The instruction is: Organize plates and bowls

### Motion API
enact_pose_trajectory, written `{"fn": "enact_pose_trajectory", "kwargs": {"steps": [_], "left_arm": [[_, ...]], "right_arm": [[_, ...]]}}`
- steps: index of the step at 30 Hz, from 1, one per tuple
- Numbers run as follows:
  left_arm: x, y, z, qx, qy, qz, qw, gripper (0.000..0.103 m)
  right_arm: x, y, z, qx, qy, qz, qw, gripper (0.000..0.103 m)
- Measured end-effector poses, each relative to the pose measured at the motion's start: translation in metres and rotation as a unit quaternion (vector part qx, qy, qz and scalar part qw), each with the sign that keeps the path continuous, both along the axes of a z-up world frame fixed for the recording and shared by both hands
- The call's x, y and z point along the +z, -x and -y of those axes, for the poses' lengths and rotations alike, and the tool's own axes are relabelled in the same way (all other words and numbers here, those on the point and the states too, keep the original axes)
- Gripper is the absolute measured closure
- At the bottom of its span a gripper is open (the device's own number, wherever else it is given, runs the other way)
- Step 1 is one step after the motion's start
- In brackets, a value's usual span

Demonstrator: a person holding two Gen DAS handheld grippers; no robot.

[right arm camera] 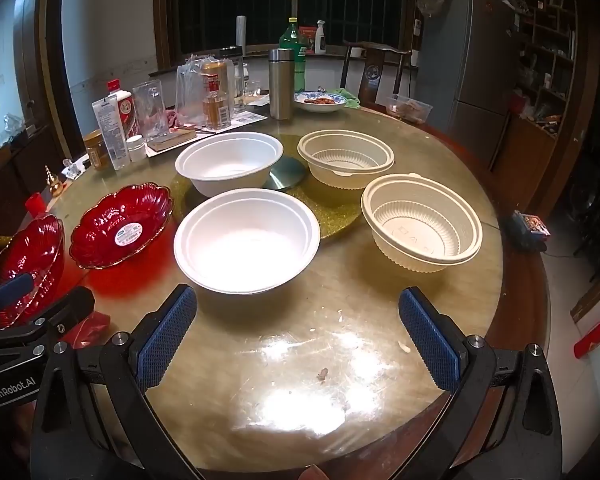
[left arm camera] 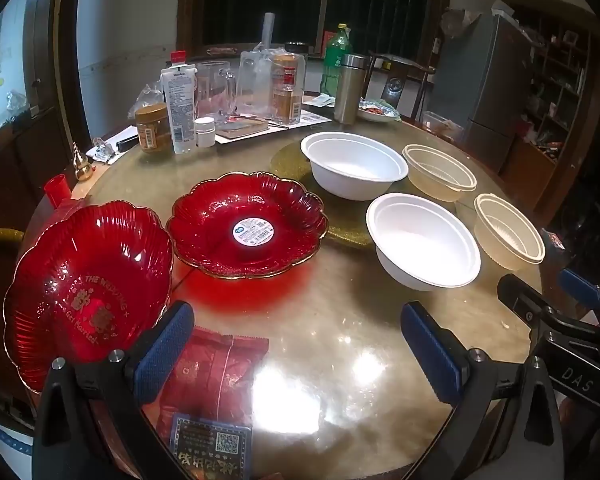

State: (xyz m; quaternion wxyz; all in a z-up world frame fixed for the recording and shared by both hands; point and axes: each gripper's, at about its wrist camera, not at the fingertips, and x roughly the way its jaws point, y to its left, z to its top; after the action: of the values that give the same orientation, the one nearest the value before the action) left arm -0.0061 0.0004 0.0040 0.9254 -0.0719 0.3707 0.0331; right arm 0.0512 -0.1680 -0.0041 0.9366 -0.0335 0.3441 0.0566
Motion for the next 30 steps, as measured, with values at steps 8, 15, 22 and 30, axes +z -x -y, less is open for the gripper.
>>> {"fn": "enact_pose_trajectory", "kwargs": {"steps": [8, 15, 22, 30], "left_arm": [[-0.0004, 0.0004, 0.0008, 0.000, 0.000, 0.000, 1.0000, 0.000], [-0.0004, 0.0006, 0.0013, 0.000, 0.000, 0.000, 1.0000, 0.000], [-0.0004, 0.0003, 0.0015, 0.000, 0.000, 0.000, 1.0000, 0.000], [-0.0004, 0.0006, 0.0019, -0.001, 0.001, 0.000, 1.0000, 0.000]], "right_arm": [[0.0004, 0.0006, -0.0006, 0.000, 0.000, 0.001, 1.000, 0.000], [0.0007, 0.0005, -0.0008, 0.001, 0.001, 0.002, 1.000, 0.000], [0.0012, 0.0003, -0.0013, 0.001, 0.001, 0.003, 1.000, 0.000], [0.0010, 0.0001, -0.0012, 0.001, 0.002, 0.002, 1.000, 0.000]]}}
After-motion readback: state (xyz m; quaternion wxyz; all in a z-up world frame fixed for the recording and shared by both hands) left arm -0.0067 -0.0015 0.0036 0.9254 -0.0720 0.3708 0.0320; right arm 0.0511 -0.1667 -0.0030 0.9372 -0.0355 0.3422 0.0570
